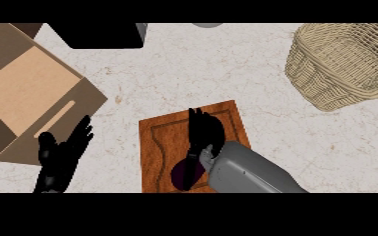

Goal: Pick the eggplant from the cutting board and place it in the basket

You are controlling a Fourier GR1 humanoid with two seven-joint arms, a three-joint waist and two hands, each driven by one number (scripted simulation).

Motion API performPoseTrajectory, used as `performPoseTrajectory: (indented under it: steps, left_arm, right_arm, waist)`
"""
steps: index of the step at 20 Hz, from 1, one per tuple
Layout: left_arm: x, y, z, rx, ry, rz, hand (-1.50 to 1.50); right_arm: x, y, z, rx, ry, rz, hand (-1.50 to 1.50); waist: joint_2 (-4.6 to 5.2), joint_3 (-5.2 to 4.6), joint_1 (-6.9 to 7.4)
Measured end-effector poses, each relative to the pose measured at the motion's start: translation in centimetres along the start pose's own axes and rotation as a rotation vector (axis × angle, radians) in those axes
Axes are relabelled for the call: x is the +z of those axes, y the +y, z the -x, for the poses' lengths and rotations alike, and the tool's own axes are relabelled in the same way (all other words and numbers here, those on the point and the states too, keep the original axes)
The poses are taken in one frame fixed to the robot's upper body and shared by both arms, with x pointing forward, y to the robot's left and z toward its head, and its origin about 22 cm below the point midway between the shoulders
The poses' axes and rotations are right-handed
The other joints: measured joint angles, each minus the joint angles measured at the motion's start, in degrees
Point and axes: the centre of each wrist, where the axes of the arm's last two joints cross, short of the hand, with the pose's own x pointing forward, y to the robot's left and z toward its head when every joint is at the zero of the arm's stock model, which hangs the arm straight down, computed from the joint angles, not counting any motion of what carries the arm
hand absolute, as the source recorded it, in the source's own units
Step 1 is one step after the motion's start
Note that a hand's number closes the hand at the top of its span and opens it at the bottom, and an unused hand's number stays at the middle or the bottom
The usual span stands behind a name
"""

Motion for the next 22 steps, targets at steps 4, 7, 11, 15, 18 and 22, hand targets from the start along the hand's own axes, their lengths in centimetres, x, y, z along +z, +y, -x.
performPoseTrajectory:
  steps: [4,7,11,15,18,22]
  left_arm:
    - [-0.1,0.0,0.1,0.004,0.005,-0.001,0.00]
    - [-0.1,0.3,0.0,0.001,0.000,0.003,0.00]
    - [-0.2,0.0,0.1,0.006,0.007,0.008,0.00]
    - [-0.2,-0.4,0.3,0.005,0.001,0.010,0.00]
    - [0.0,-0.1,0.3,0.007,0.003,0.008,0.00]
    - [0.4,0.2,0.6,0.020,0.014,-0.006,0.00]
  right_arm:
    - [-0.2,0.9,0.3,-0.001,0.004,0.003,-1.50]
    - [-0.5,0.8,-0.1,-0.003,0.008,0.004,1.50]
    - [-0.2,1.4,-0.2,0.060,-0.019,0.028,1.50]
    - [-0.4,1.9,-0.1,0.107,-0.029,0.044,1.50]
    - [-0.2,2.4,0.8,0.133,-0.047,0.046,1.50]
    - [1.1,3.1,5.5,0.293,-0.218,0.068,1.50]
  waist:
    - [-0.09,0.01,-0.06]
    - [-0.11,-0.07,0.11]
    - [-0.22,-0.03,0.11]
    - [-0.34,0.04,0.16]
    - [-0.43,0.02,0.01]
    - [-0.72,0.07,-1.10]
